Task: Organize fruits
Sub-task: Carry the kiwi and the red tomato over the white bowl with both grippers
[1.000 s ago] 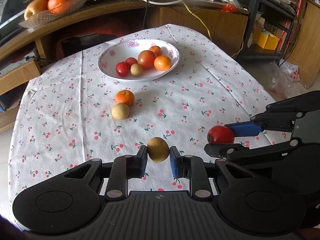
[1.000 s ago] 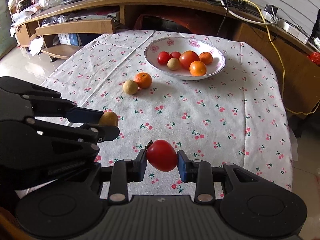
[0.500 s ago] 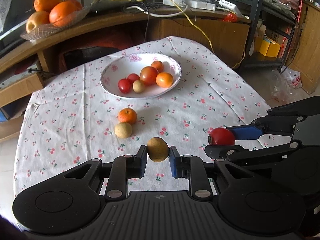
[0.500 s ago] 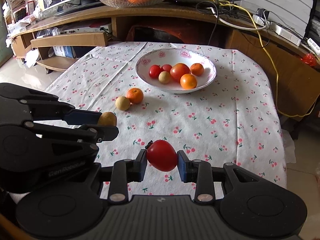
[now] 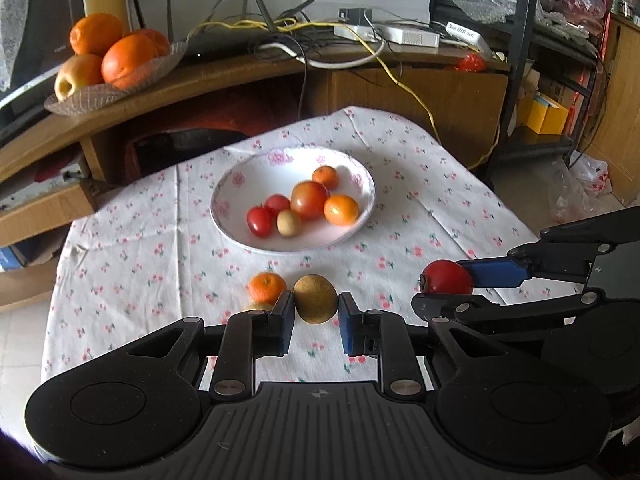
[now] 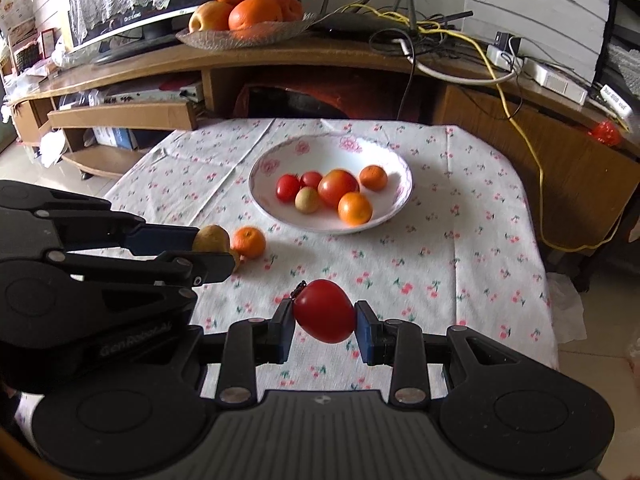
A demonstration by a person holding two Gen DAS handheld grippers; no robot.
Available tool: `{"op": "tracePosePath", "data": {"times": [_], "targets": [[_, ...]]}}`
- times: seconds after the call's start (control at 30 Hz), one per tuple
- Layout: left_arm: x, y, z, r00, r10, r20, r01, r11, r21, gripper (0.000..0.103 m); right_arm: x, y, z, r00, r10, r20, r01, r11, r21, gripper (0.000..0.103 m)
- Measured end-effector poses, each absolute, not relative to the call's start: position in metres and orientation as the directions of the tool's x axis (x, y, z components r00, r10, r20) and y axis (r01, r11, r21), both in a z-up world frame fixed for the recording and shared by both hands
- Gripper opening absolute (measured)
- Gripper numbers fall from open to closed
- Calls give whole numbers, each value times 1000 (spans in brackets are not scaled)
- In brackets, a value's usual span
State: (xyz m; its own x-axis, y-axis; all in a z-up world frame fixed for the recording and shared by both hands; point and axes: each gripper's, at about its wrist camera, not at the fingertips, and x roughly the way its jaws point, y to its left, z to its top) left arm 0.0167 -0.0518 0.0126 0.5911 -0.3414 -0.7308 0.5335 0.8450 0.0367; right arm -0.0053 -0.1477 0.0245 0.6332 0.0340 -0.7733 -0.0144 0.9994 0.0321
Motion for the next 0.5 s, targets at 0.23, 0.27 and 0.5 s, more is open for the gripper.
{"op": "tracePosePath", "data": {"times": [0.23,0.27,0.5], "targets": [[41,-58,21,610,-339,-716,531,846,51,29,19,-156,32,653,18,-757,3,1000,26,33],[45,-58,21,611,-339,-715,530,846,52,29,24,-157,33,655,16,-755,4,1000,24,33],[77,-67,21,613,-336,-715,522,852,46,29,58,-168,32,660,5,-751,15,1000,20,33]]}}
